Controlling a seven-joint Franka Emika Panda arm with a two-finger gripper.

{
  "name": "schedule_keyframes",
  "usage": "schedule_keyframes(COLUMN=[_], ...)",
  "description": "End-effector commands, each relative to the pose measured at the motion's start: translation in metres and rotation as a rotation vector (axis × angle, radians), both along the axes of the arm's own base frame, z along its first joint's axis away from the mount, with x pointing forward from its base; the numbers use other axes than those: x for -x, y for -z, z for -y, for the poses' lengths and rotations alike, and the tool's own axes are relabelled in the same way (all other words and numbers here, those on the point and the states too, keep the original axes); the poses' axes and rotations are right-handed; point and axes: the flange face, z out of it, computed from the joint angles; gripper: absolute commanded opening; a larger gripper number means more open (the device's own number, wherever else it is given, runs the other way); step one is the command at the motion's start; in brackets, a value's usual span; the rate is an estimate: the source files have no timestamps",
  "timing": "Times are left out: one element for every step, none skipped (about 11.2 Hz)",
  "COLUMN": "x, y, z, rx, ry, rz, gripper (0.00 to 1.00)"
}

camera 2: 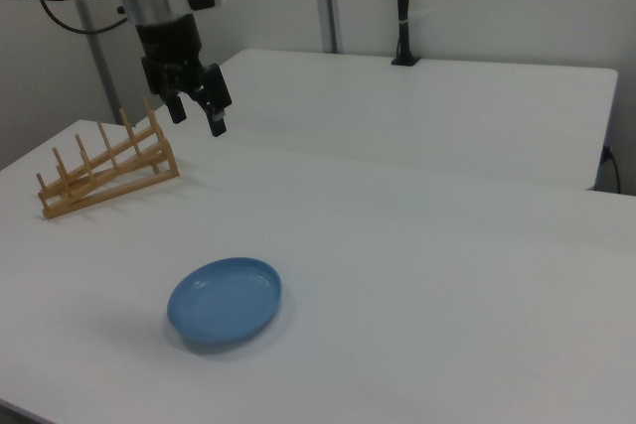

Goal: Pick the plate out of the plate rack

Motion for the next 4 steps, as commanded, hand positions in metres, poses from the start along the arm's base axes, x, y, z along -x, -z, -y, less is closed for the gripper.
schedule_keyframes(x=[-0.0073, -0.0102, -0.0107, -0.0108], y=[-0.0031, -0.0002, -0.0007, 0.0001], z=[0.0053, 0.0055, 0.0055, 0.0035], rx=[0.003, 0.005, 0.006, 0.002], ry=[-0.129, -0.139, -0.141, -0.144], rz=[0.051, 0.05, 0.055, 0.054], gripper=[1.0, 1.0, 1.0, 1.0])
